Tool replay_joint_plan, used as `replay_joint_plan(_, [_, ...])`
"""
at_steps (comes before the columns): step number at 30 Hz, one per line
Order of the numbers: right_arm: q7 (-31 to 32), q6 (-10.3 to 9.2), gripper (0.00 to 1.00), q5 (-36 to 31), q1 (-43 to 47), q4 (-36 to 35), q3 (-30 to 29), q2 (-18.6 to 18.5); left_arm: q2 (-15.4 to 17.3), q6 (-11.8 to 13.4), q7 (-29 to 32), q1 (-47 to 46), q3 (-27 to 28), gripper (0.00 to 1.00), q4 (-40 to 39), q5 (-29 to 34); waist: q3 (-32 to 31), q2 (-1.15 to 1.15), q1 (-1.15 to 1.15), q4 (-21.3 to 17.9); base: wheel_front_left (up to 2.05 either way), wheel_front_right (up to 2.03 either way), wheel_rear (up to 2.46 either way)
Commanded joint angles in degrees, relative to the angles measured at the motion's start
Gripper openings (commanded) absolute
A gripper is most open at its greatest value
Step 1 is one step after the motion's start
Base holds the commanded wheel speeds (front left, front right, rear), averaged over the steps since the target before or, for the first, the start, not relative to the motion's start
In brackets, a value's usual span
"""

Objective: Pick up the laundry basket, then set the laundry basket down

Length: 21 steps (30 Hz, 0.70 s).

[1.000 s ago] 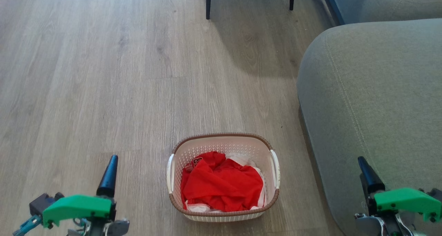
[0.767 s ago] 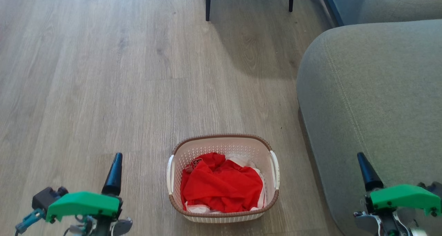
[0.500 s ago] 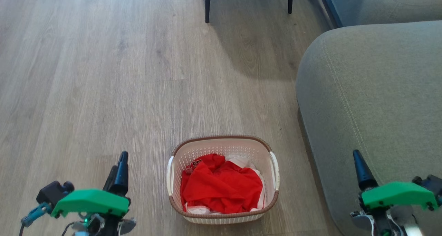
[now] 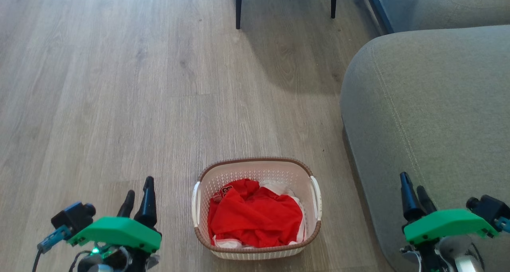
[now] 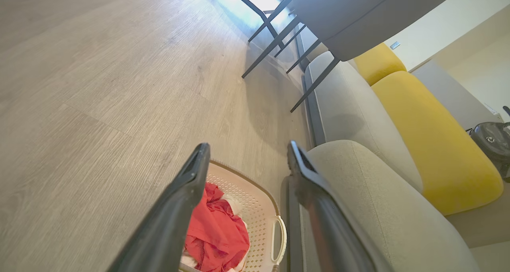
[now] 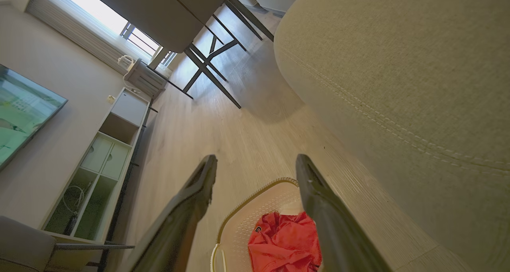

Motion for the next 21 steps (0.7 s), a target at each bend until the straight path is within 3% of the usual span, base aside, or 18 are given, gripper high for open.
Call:
replay_joint_plan(1, [-1.06,-0.04,1.00,-2.41,-0.55,-2.48,0.97,-0.55,1.47,0.53,-1.05,-1.98,0.17,1.00,-2.42,2.56,-0.05,0.00,0.00,0.00,0.00,0.00,0.00])
replay_joint_plan(21, [-4.25,-0.06,1.00,-15.59,-0.01,-3.50,2.19,-0.68,3.64,4.82,-4.24,-1.01,-3.65,1.00,-3.73,15.18,-0.43,0.00,0.00,-0.34,0.00,0.00,0.00])
